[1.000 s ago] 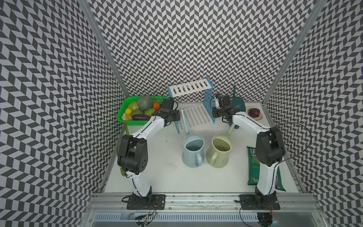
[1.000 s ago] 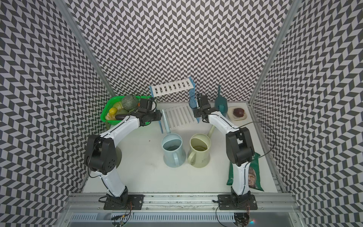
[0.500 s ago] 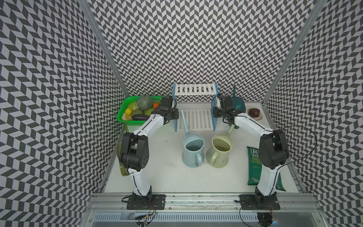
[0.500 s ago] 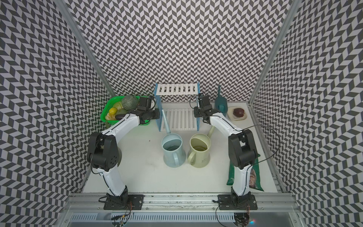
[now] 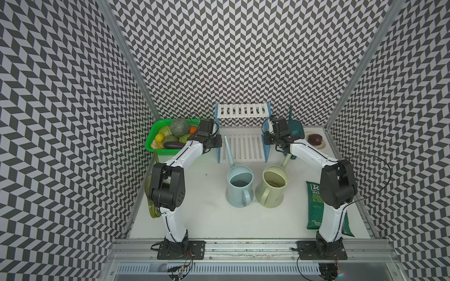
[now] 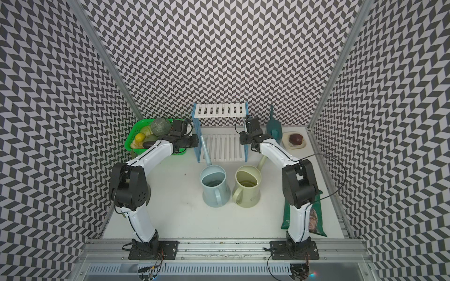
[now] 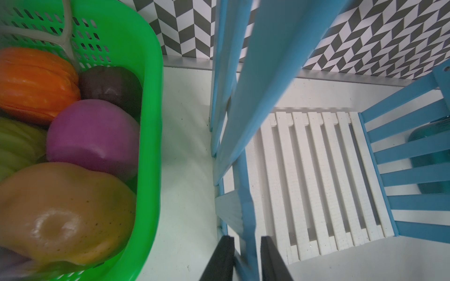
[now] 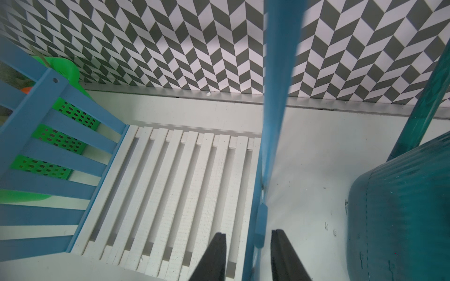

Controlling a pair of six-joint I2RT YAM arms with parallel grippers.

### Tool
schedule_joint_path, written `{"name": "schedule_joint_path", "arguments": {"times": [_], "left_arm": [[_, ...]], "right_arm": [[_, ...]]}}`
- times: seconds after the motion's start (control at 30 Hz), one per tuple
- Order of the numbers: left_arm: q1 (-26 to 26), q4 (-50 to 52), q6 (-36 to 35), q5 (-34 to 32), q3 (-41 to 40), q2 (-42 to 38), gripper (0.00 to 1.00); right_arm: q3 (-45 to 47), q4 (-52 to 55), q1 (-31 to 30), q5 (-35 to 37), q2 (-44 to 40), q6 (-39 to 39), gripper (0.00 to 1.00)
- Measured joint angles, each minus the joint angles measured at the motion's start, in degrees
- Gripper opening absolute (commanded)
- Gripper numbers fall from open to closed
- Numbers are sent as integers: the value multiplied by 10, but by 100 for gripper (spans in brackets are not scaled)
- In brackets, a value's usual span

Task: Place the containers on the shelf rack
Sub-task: Adjust the shelf at the center of the board.

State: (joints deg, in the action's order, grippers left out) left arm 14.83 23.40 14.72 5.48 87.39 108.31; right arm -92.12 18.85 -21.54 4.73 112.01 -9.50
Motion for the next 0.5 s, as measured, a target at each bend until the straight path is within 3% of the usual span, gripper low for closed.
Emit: {"name": "schedule_joint_path", "arguments": {"times": [0.3,0.5], "left_arm": [[0,6,4,8,13,8,26],[1,8,11,21,16,12,37]], "right_arm": [[0,0,1,0,2,-2,31],[0,0,3,1,2,-6,41]]}}
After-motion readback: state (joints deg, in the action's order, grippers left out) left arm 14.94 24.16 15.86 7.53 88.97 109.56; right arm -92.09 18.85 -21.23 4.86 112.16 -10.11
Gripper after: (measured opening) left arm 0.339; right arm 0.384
